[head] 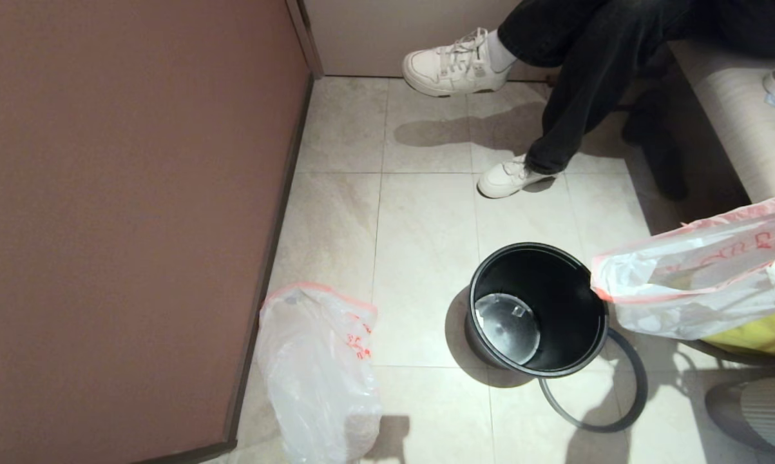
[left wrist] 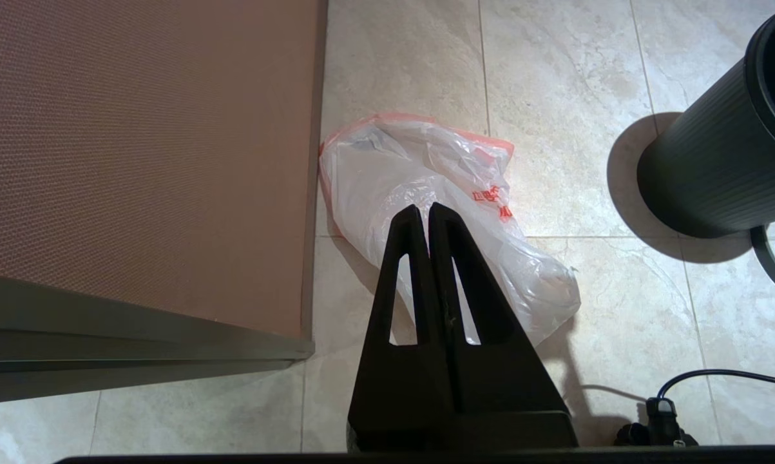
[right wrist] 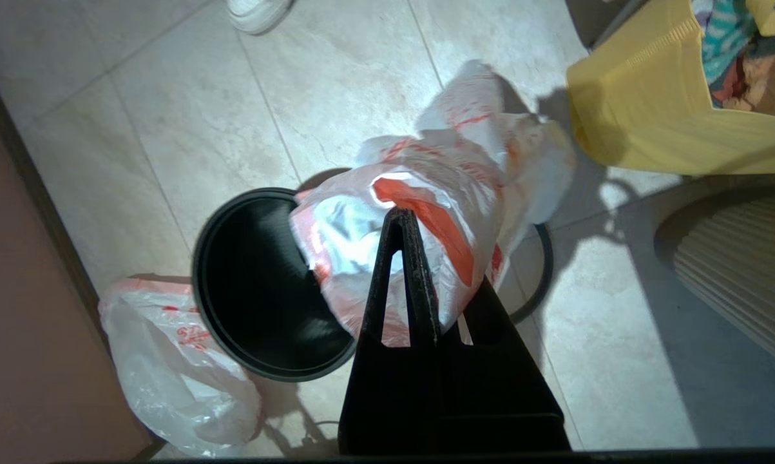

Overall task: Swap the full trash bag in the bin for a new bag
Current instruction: Place the trash bag on the floor

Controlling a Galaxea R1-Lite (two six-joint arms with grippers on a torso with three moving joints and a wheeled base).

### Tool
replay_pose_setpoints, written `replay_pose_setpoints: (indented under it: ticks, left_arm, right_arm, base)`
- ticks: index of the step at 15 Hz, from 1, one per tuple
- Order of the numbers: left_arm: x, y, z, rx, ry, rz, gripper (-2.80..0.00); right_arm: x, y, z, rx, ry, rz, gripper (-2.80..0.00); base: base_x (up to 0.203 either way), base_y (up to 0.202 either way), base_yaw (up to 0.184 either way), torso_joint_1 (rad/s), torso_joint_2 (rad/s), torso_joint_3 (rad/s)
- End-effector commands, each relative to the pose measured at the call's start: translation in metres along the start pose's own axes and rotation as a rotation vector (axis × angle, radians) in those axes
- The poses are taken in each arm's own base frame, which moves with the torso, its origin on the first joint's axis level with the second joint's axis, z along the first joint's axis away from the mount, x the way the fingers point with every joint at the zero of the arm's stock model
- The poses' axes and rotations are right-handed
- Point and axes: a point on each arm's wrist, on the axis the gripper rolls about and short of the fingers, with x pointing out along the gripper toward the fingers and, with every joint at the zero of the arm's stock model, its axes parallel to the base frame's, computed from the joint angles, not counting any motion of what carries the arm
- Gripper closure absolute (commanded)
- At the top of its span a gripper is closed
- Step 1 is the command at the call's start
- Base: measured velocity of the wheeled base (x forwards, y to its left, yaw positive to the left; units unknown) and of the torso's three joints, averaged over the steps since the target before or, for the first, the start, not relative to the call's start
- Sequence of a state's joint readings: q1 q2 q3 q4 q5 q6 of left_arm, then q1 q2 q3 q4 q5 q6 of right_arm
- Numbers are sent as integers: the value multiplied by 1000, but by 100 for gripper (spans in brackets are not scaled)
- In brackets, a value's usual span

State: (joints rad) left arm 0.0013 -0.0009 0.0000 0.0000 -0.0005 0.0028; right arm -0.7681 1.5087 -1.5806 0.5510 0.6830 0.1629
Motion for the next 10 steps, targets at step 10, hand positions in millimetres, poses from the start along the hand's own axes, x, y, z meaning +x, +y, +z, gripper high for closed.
replay_pose_setpoints:
  ticks: [10]
  left_arm:
    - [0,0,0,0,1,-1,0]
  right_arm:
    - [118,-113,-24,74,87,-106,0]
  base:
    - [0,0,0,0,0,0]
